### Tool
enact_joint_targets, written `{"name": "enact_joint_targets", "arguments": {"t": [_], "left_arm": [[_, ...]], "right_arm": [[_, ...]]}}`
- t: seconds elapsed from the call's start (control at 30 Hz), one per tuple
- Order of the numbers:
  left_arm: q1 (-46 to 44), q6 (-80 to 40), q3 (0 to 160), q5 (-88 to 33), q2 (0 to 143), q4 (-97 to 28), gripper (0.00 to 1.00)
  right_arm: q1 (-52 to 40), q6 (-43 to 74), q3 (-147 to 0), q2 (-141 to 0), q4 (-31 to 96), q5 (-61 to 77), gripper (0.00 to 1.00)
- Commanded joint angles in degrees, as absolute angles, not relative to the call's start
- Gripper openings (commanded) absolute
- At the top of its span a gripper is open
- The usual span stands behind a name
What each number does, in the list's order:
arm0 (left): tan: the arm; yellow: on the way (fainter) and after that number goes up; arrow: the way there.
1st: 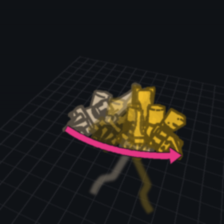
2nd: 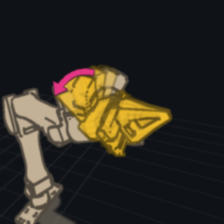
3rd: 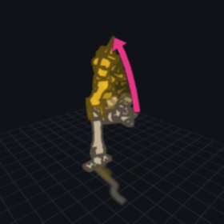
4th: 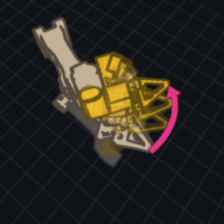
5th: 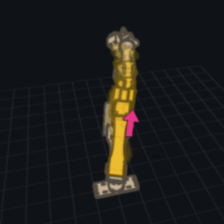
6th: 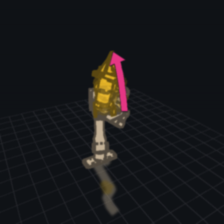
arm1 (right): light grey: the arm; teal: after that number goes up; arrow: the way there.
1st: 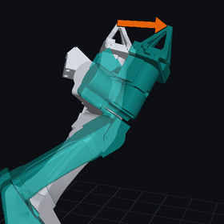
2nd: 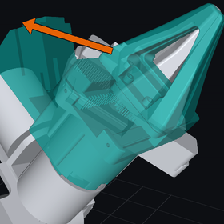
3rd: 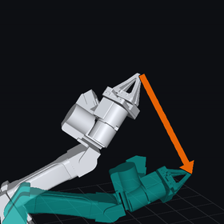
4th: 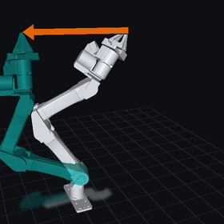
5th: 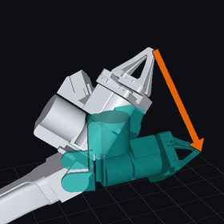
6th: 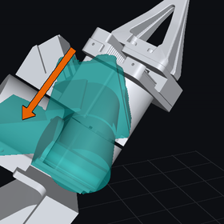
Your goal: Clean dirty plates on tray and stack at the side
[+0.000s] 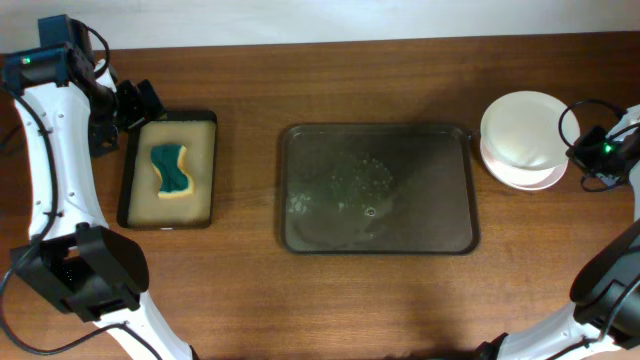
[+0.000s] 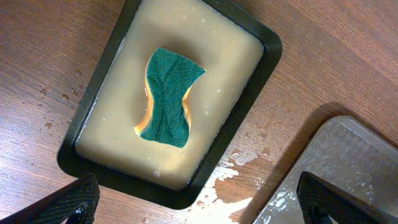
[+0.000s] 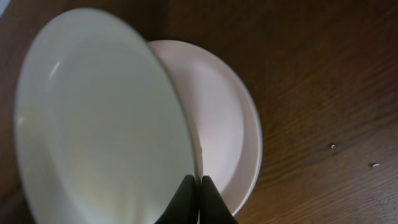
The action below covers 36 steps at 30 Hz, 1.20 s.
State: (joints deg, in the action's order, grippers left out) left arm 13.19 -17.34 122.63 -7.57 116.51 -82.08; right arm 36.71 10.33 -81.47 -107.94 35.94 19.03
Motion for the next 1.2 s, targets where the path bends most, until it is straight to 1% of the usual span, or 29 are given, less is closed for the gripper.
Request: {"name": "enact_joint_targets", "arguments": {"t": [0.0,0.13,0.17,0.2,0.23,0.27,0.3,0.43,0.5,0.6,0.7,0.77,0.8,0.83,0.87,0.9,0.93,1.03,1.17], "left_arm": [[13.4,-17.0,123.2,-8.1,116.2,-82.1,0.99],[13.4,-17.0,123.2,-8.1,116.2,-82.1,0.99],[13.4,-17.0,123.2,-8.1,116.2,-82.1,0.99],[13.4,-17.0,123.2,-8.1,116.2,-82.1,0.99],[13.4,-17.0,123.2,-8.1,116.2,-82.1,0.99],[13.4,-17.0,123.3,-8.1,116.2,-82.1,1.0],[13.4,-17.0,123.2,-8.1,116.2,-82.1,0.99],[13.4,-17.0,123.2,-8.1,116.2,-82.1,0.99],[13.4,-17.0,123.2,-8.1,116.2,-82.1,0.99],[13.4,-17.0,123.2,-8.1,116.2,-82.1,0.99],[13.4,-17.1,123.2,-8.1,116.2,-82.1,0.99],[13.4,-17.0,123.2,-8.1,116.2,-82.1,1.0],[13.4,-17.0,123.2,-8.1,116.2,-82.1,0.99],[13.4,-17.0,123.2,-8.1,116.2,-82.1,0.99],[13.4,-17.0,123.2,-8.1,116.2,-82.1,0.99],[13.4,-17.0,123.2,-8.1,116.2,-82.1,0.99],[13.4,-17.0,123.2,-8.1,116.2,-82.1,0.99],[13.4,-17.0,123.2,-8.1,116.2,-82.1,0.99],[13.4,-17.0,123.2,-8.1,116.2,-82.1,0.99]], "right_arm": [[37.3,14.5,-81.9,-110.1,32.0,18.3,0.04],[37.1,14.5,-81.9,-111.0,31.2,12.4,0.04],[37.0,14.5,-81.9,-111.0,31.3,10.8,0.05],[37.1,14.5,-81.9,-111.0,31.2,10.5,0.14],[37.1,14.5,-81.9,-111.0,31.2,10.6,0.31],[37.1,14.4,-81.9,-111.0,31.4,11.2,0.61],[37.0,14.4,-81.9,-111.0,31.8,12.8,0.66],[37.0,14.4,-82.0,-110.3,33.7,22.7,0.65],[36.6,14.4,-82.0,-108.2,36.7,22.9,0.63],[36.0,14.5,-82.0,-103.5,41.6,22.9,0.63],[35.6,13.8,-81.2,-93.5,53.4,21.6,0.63],[33.5,13.5,-75.7,-84.2,57.1,19.7,0.63],[32.0,12.4,-71.3,-79.0,57.0,19.7,0.64],[30.3,12.5,-67.0,-74.0,56.8,19.9,0.67],[28.5,12.5,-63.1,-69.1,57.2,20.8,0.86],[26.7,12.6,-60.0,-64.8,58.5,21.4,0.98],[24.5,12.5,-57.1,-60.4,60.7,21.9,0.98],[21.6,12.5,-54.5,-54.5,64.6,21.9,0.98],[21.4,12.5,-54.5,-54.6,64.7,21.9,0.98]]}}
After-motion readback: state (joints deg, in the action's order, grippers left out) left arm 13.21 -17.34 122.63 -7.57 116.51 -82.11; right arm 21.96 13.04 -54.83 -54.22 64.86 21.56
